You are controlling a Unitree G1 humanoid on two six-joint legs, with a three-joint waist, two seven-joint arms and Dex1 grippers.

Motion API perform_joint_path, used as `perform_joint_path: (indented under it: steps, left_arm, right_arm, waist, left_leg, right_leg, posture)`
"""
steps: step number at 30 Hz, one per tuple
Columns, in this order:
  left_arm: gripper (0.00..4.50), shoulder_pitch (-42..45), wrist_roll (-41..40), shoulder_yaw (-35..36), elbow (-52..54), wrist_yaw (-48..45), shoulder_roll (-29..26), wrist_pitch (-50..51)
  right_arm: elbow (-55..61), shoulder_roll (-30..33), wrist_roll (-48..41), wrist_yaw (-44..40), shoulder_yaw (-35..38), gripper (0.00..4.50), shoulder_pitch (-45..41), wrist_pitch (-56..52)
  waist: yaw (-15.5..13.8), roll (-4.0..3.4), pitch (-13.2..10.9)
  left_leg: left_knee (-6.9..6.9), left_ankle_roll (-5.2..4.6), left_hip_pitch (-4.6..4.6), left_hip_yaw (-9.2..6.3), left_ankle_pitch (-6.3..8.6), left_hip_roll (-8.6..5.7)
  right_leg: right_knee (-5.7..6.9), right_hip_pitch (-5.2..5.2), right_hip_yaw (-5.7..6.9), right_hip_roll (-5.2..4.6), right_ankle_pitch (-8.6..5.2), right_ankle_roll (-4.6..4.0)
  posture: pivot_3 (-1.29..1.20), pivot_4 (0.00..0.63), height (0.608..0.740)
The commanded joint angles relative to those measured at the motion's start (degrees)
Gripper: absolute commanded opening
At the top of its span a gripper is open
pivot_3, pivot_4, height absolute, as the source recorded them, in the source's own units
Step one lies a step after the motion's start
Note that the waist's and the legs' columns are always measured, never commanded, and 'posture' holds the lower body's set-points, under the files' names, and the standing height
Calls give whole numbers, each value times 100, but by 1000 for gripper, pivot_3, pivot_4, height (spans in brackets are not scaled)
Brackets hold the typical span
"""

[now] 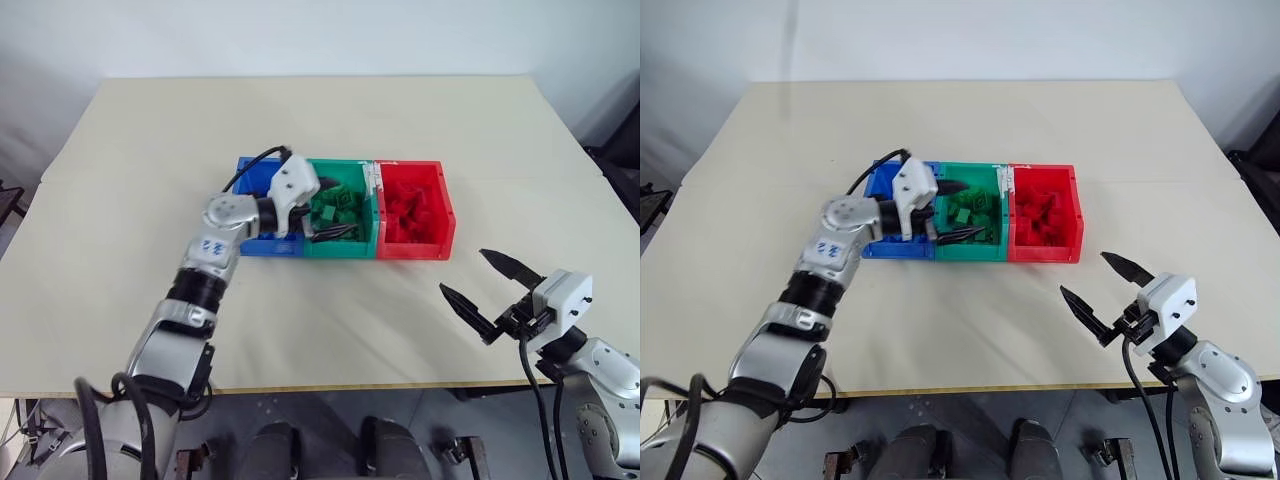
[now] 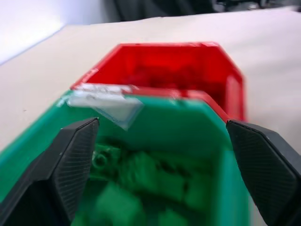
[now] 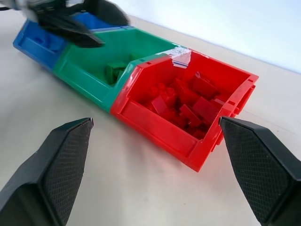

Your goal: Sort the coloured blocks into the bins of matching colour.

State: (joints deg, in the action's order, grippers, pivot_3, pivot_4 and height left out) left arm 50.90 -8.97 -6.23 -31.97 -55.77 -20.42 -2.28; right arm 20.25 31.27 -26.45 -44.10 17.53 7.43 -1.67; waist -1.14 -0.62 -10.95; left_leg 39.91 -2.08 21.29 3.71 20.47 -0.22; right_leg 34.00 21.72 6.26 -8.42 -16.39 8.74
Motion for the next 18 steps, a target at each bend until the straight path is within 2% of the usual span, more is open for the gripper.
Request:
perform_joint_path:
  steps: [1,7,10,14,18]
  left_arm:
    - [4461,-659,-391,475,953,-406,-602,-200]
    - [4461,-2494,-926,1427,2440,-700,-1849,99]
    - [4461,-3452,-1125,2045,2911,-577,-2285,353]
    - [4461,-4100,-1114,2545,2870,-203,-2386,393]
    - [4461,-4395,-887,2472,3228,104,-2250,213]
  right_arm:
    - [59,298,-100,-429,-109,4500,-172,42]
    - [-746,934,-119,-1525,-505,4500,-919,-15]
    - [-1178,1042,-123,-1878,-580,4500,-1323,125]
    - [-1666,1149,-61,-2345,-667,4500,-1578,255]
    - [-2104,1093,27,-2432,-673,4500,-1738,398]
  waist:
    - [33,-1,0]
    - [40,0,-1]
    - [40,-1,-1]
    - [-36,-1,-1]
    - [-46,0,-1]
  left_leg:
    - [0,0,-4,-8,0,2]
    - [7,-3,-6,-37,2,21]
    - [5,-7,-8,-39,5,20]
    - [7,-7,-9,-49,6,17]
    - [10,-8,-6,-61,6,10]
  right_leg:
    - [0,0,-5,0,0,0]
    - [6,-4,-9,-9,0,0]
    - [5,-6,-9,-14,0,0]
    - [5,-11,-6,-17,0,0]
    - [5,-17,0,-23,0,0]
  posture:
    - [0,150,740]
    - [0,150,740]
    - [0,150,740]
    - [0,150,740]
    - [0,150,740]
